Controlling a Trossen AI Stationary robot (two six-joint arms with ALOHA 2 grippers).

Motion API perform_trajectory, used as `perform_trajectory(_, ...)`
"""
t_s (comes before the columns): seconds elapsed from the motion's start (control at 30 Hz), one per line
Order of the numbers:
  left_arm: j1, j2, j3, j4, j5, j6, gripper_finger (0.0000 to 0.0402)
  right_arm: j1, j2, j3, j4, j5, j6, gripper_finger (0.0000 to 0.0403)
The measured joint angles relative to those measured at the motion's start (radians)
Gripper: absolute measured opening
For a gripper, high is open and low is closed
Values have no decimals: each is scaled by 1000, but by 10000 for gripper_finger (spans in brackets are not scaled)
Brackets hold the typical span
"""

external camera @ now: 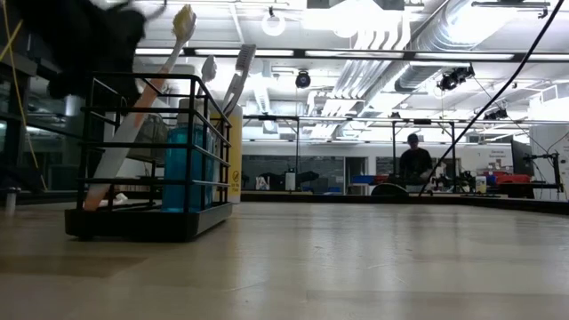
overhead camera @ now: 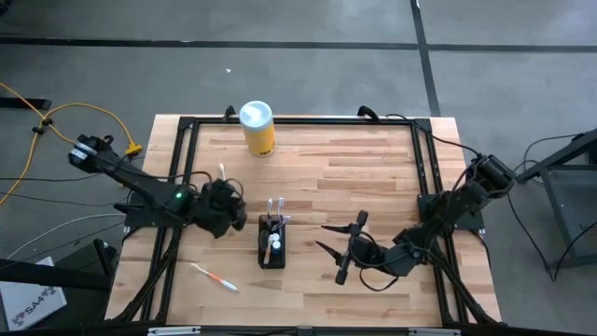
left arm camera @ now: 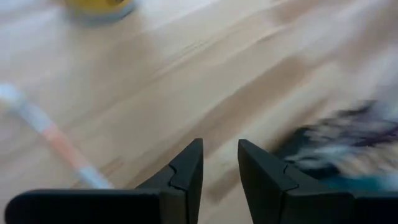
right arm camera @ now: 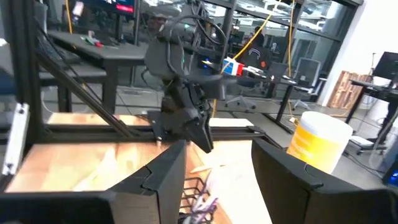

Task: Pick & Place toothbrushing station
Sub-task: Put the top orange toothbrush into the bottom section of the black wire organizer

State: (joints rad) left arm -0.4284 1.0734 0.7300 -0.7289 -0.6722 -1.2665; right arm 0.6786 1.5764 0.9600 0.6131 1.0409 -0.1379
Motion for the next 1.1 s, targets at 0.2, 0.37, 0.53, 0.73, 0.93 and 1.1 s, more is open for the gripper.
perform_trajectory(0.2,142,79,0,-144,59,-187,97,-9,0,0,-66,5,18,174)
perform_trajectory(0.37,241,141,0,-143,66,-277,97,-10,0,0,-86,4,18,174)
perform_trajectory(0.53,309,215,0,-143,107,-350,97,-9,0,0,-96,3,11,174)
perform_trajectory(0.73,357,320,0,-144,167,-425,97,-9,0,0,-147,3,15,174)
perform_trajectory(0.93,369,401,0,-154,183,-482,97,-9,0,0,-188,-6,40,174)
perform_trajectory(1.1,378,411,0,-180,166,-519,97,-9,0,0,-192,-59,41,174)
